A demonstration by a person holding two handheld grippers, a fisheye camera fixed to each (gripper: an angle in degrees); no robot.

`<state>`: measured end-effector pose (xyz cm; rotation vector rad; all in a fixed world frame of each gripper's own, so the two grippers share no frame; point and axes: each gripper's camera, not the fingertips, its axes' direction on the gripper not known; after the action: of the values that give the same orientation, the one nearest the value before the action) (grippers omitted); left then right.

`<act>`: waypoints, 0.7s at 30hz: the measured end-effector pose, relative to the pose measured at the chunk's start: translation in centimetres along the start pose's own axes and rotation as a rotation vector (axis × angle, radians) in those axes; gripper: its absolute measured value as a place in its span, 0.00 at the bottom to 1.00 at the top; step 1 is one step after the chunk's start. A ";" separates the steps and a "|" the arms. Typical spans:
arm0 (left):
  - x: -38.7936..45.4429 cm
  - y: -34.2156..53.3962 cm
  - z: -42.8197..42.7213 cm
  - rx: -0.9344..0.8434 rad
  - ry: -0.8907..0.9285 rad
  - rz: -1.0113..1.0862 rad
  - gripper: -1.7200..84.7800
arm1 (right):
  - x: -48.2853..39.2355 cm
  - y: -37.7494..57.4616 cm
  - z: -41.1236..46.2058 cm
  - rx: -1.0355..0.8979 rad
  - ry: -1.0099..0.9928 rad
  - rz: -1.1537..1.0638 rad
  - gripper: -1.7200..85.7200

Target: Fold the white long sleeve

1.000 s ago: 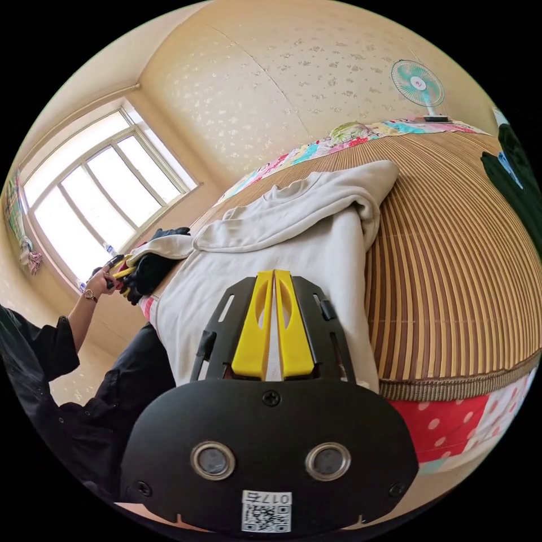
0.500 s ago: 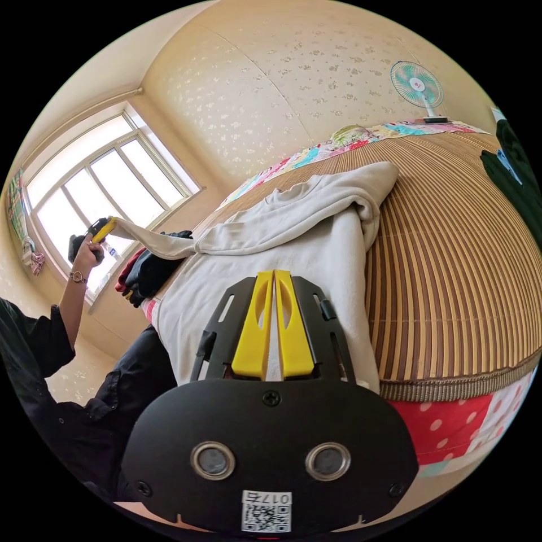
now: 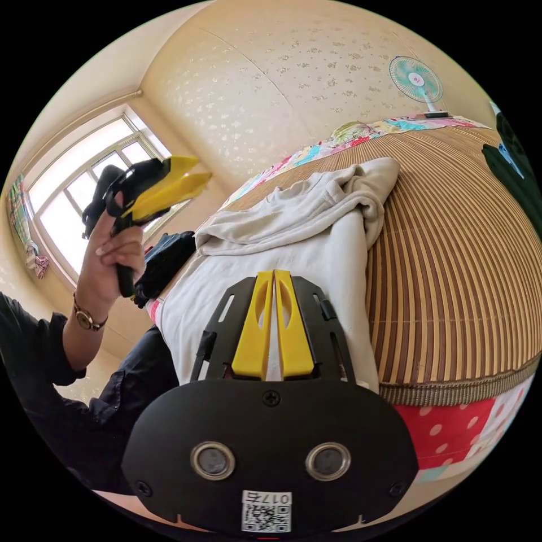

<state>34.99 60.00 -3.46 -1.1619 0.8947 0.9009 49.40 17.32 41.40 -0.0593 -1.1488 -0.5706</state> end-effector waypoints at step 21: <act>-10.3 3.0 6.6 -0.263 -0.947 -0.019 0.01 | -2.4 -15.2 8.9 -0.345 0.364 0.092 0.02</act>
<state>29.06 65.78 6.09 -0.7973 -0.0086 1.3992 34.33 8.23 39.38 -0.2920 -0.6826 -0.6620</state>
